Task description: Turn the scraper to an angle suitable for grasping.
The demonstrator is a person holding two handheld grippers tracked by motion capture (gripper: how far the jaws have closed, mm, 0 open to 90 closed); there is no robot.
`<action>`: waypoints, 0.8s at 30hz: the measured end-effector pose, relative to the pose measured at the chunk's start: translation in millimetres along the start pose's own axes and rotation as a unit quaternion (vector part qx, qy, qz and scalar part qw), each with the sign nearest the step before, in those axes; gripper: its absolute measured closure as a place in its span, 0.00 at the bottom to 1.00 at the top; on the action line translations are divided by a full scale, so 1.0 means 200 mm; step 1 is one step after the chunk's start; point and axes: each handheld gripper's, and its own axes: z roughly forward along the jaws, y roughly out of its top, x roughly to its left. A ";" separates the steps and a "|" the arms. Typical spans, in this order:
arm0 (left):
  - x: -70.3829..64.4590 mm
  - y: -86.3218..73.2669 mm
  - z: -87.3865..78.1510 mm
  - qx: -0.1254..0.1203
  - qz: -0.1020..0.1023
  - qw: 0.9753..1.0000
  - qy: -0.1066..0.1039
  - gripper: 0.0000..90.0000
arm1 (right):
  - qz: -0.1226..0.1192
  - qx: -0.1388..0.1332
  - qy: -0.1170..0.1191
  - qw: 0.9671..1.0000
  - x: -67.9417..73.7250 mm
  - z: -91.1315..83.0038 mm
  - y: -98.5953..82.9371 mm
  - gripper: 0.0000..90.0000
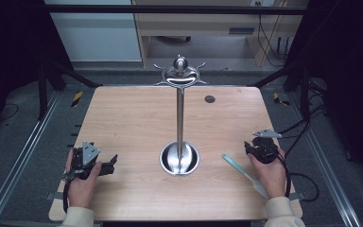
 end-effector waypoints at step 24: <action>0.00 0.00 0.00 0.003 0.001 1.000 0.001 0.03 | -0.066 0.050 0.063 0.995 0.14 0.03 0.02 0.99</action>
